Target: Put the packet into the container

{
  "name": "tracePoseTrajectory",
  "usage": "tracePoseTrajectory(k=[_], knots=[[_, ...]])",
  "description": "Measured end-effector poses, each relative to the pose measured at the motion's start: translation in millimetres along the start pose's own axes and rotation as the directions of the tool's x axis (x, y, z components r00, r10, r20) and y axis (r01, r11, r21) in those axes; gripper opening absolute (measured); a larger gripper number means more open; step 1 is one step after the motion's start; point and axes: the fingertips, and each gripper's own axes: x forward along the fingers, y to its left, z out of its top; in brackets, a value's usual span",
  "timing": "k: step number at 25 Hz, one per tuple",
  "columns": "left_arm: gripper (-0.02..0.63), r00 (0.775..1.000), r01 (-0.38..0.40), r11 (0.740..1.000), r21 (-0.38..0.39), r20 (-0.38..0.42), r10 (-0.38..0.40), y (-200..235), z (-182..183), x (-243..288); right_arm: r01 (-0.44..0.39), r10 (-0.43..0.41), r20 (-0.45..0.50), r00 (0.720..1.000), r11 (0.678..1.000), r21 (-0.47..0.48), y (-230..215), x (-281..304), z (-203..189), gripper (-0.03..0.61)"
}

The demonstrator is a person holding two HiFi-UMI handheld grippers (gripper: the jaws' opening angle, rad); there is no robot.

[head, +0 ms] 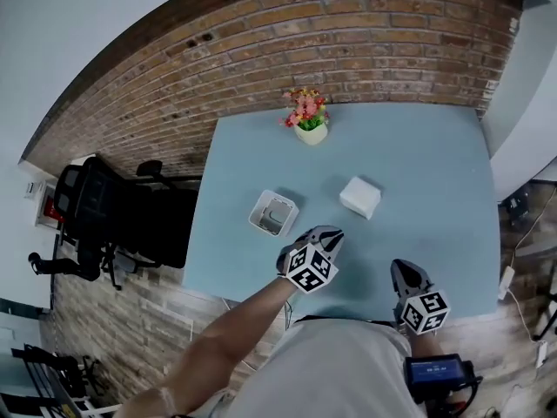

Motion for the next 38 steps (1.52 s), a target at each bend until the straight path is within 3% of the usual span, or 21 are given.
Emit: tracePoseTrajectory(k=[8, 11, 13, 19, 23, 26, 29, 33, 38], knots=[[0.014, 0.993, 0.031, 0.979, 0.203, -0.12, -0.006, 22.7, -9.1, 43.5, 0.107, -0.107, 0.01, 0.994, 0.993, 0.057, -8.5, -8.6, -8.5, 0.009], [0.029, 0.988, 0.048, 0.956, 0.291, -0.157, -0.002, 31.2, -11.4, 57.4, 0.129, -0.13, 0.007, 0.992, 0.989, 0.072, -9.7, -9.1, -12.4, 0.009], [0.081, 0.986, 0.071, 0.934, 0.35, -0.167, -0.012, 33.7, -9.6, 66.7, 0.141, -0.142, 0.005, 0.99, 0.987, 0.079, -10.2, -9.9, -14.5, 0.009], [0.143, 0.983, 0.115, 0.836, 0.537, -0.185, -0.017, 38.8, -3.2, 95.1, 0.187, -0.188, 0.003, 0.982, 0.977, 0.106, -12.8, -20.3, -21.9, 0.009], [0.15, 0.979, 0.135, 0.74, 0.659, -0.205, 0.005, 41.8, -1.7, 108.7, 0.221, -0.223, 0.0, 0.975, 0.967, 0.126, -16.0, -31.5, -28.4, 0.009], [0.15, 0.973, 0.166, 0.681, 0.713, -0.231, 0.005, 40.6, -5.6, 116.9, 0.248, -0.25, 0.002, 0.968, 0.958, 0.144, -19.6, -42.4, -31.0, 0.009], [0.15, 0.97, 0.179, 0.646, 0.742, -0.245, 0.013, 40.3, -9.5, 123.9, 0.269, -0.273, 0.004, 0.962, 0.95, 0.157, -25.3, -52.6, -33.0, 0.009], [0.107, 0.97, 0.17, 0.634, 0.754, -0.243, 0.029, 40.7, -9.7, 125.4, 0.292, -0.297, 0.004, 0.955, 0.942, 0.169, -30.7, -64.1, -36.3, 0.009], [0.08, 0.97, 0.161, 0.651, 0.741, -0.24, 0.034, 37.6, -5.9, 118.7, 0.291, -0.296, 0.002, 0.955, 0.94, 0.18, -36.8, -66.1, -36.1, 0.009]])
